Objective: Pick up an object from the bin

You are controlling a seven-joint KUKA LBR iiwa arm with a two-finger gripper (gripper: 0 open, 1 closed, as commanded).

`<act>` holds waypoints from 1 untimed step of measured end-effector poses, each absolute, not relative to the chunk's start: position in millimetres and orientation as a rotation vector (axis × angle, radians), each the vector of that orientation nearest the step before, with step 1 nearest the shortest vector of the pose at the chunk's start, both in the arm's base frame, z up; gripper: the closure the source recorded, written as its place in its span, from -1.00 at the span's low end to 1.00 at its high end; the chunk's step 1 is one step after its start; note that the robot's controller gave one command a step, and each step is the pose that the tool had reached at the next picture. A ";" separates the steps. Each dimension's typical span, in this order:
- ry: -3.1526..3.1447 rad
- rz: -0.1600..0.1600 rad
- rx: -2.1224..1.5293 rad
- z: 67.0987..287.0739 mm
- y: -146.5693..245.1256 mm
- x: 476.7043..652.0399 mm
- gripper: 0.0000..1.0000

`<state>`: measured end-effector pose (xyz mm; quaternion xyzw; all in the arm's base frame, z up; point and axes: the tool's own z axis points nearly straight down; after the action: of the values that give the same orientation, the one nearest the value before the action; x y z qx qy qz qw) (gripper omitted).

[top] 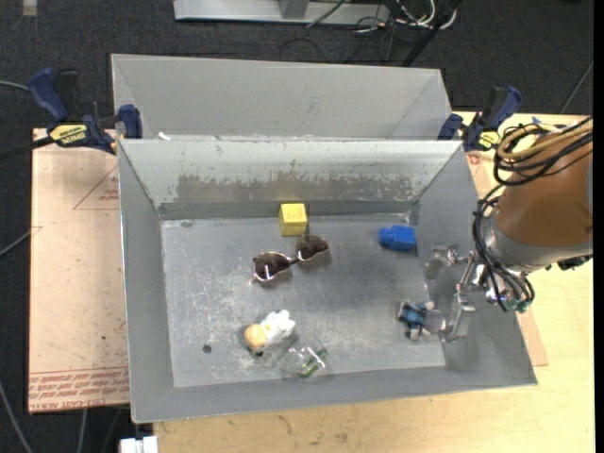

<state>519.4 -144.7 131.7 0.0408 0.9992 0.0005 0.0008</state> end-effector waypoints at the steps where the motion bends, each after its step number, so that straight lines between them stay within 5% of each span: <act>1: 3.134 0.000 0.195 82.6 -145.3 518.1 -1.00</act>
Offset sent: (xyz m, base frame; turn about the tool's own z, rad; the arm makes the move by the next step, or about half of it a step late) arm -0.0146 0.0077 -0.0617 0.2202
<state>518.1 -145.3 82.6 0.0620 0.9981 0.0001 0.0010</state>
